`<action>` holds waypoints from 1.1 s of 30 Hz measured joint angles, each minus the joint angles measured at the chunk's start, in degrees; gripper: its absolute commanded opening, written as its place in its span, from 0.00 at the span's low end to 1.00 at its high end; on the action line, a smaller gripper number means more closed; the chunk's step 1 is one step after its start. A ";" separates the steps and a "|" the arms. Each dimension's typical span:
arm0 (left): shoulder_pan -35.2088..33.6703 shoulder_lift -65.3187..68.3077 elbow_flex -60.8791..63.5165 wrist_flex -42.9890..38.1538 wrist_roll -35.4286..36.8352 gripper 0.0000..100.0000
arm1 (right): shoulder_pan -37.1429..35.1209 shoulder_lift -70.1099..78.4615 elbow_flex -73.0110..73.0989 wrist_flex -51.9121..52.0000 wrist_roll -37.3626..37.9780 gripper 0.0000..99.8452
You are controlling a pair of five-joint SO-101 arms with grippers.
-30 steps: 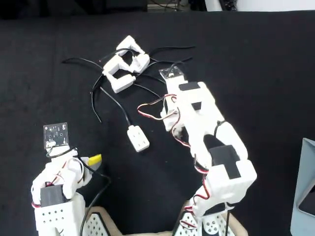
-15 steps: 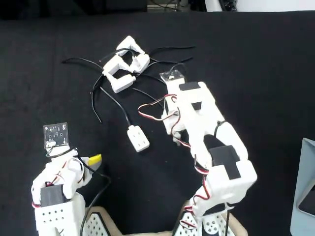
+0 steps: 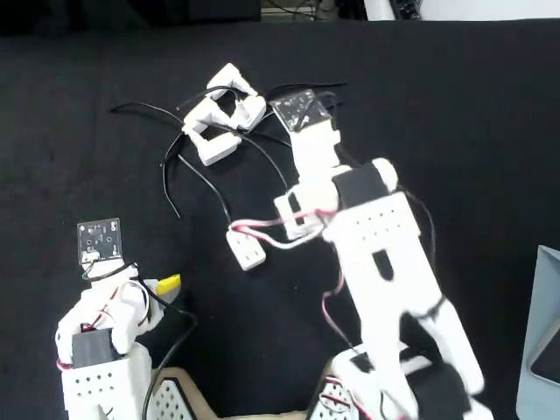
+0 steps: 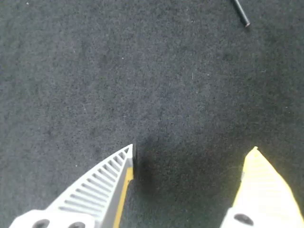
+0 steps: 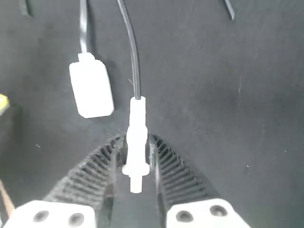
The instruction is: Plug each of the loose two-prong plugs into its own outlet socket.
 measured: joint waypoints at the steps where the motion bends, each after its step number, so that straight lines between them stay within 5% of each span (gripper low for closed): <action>1: 0.00 0.00 0.00 0.00 0.00 0.35 | -0.62 -1.32 0.00 0.00 -0.62 0.01; 24: 5.63 0.00 0.00 -0.53 0.00 0.35 | -5.89 -34.37 27.43 -18.29 -3.96 0.01; 33: 6.42 0.00 0.00 -22.33 0.53 0.35 | -14.68 -36.92 34.46 -25.05 -4.04 0.01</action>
